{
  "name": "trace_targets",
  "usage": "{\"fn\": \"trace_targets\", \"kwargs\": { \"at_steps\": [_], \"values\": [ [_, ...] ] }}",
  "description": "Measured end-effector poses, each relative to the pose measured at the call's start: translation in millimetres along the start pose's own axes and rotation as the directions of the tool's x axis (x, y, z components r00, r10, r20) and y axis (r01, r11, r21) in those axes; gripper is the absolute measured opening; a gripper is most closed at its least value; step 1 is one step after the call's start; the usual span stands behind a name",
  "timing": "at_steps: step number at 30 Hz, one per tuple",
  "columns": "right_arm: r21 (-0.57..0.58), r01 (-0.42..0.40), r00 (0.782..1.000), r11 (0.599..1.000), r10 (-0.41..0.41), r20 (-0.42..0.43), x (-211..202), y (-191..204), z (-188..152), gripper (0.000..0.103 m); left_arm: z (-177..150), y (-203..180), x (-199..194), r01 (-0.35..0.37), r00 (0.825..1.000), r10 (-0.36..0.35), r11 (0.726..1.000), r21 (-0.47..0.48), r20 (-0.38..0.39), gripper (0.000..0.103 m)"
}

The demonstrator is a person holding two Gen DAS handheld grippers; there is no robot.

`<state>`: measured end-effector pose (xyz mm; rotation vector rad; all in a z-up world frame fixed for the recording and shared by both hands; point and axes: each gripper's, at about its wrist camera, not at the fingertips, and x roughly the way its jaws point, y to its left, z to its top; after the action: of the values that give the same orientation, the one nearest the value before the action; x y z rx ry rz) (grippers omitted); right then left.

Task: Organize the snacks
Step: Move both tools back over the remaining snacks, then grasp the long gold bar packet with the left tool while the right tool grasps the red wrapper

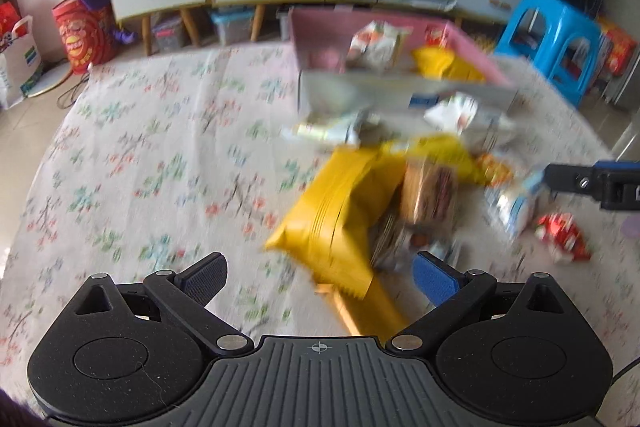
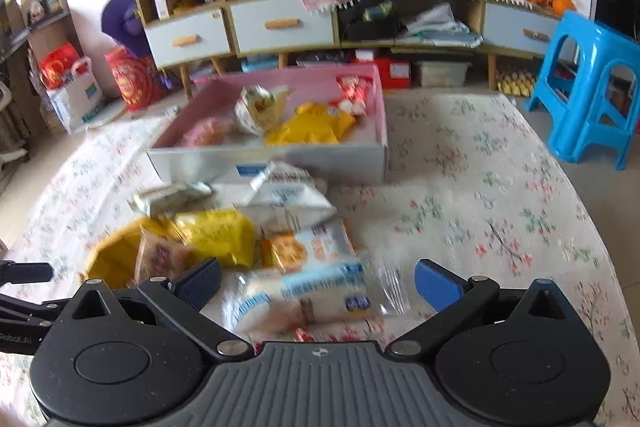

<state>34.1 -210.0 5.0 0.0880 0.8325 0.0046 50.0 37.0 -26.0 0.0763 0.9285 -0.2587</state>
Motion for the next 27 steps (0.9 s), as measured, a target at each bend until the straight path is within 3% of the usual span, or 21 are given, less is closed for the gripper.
{"fn": "trace_targets", "kwargs": {
  "at_steps": [5,11,18,27],
  "values": [
    [0.028,0.011,0.999,1.0,-0.009,-0.05,1.3,-5.8,-7.8,0.093,-10.0,3.3,5.5,0.016,0.997,-0.018,0.999,-0.033,-0.076,0.1],
    [0.03,0.047,0.995,0.998,-0.044,-0.088,7.4,-5.6,-8.7,0.093,-14.8,-7.0,9.3,0.013,0.994,-0.017,0.999,-0.04,-0.108,0.1],
    [0.021,0.071,0.985,0.997,-0.066,-0.157,19.7,-7.2,-14.4,0.093,-20.2,-19.4,14.9,-0.009,0.991,0.014,0.999,0.034,-0.132,0.1],
    [0.03,0.109,0.98,0.994,-0.102,-0.171,16.7,-33.7,-18.8,0.093,-25.2,16.0,10.1,-0.046,0.989,0.045,0.999,-0.004,-0.144,0.099]
  ]
}}
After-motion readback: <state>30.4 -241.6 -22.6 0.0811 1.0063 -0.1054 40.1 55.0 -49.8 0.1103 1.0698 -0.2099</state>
